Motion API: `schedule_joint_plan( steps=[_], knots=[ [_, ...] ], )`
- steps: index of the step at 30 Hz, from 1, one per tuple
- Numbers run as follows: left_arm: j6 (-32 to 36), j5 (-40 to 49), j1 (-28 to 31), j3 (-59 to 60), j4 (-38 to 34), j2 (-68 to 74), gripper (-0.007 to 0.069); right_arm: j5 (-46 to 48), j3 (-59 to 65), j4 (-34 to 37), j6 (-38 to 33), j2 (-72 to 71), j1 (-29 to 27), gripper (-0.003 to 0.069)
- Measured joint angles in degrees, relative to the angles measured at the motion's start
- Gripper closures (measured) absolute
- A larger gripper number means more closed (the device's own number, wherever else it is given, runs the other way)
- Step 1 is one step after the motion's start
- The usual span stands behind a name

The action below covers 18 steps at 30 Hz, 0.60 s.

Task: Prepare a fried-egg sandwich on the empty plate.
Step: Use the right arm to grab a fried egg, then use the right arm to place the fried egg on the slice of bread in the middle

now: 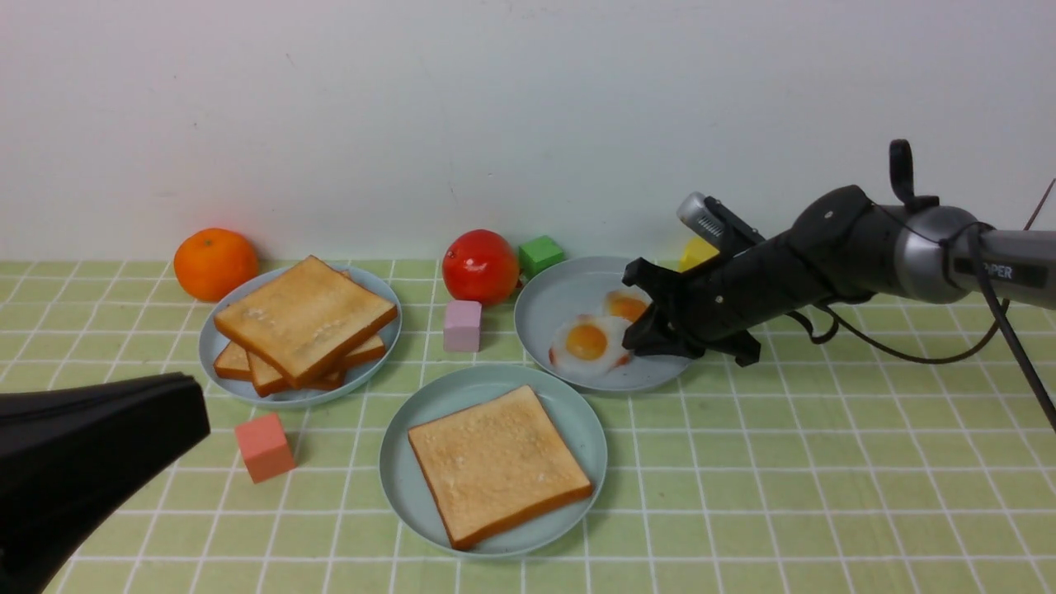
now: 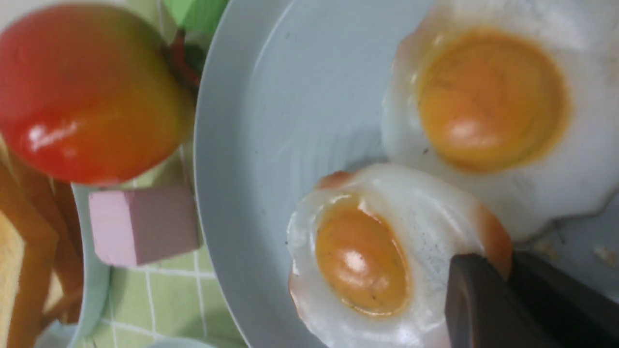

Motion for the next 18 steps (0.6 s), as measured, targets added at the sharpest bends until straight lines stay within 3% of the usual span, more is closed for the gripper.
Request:
schedule_joint_plan(
  steps=[10, 18],
  knots=[
    [0.0, 0.0, 0.0, 0.0, 0.31, 0.0, 0.0638, 2.38, 0.3, -1.32, -1.61, -7.46, -1.41, 0.0582],
    [0.0, 3.85, 0.0, 0.0, 5.18, 0.17, 0.0637, 9.15, 5.78, -3.45, -4.7, -17.39, -1.07, 0.0582]
  ],
)
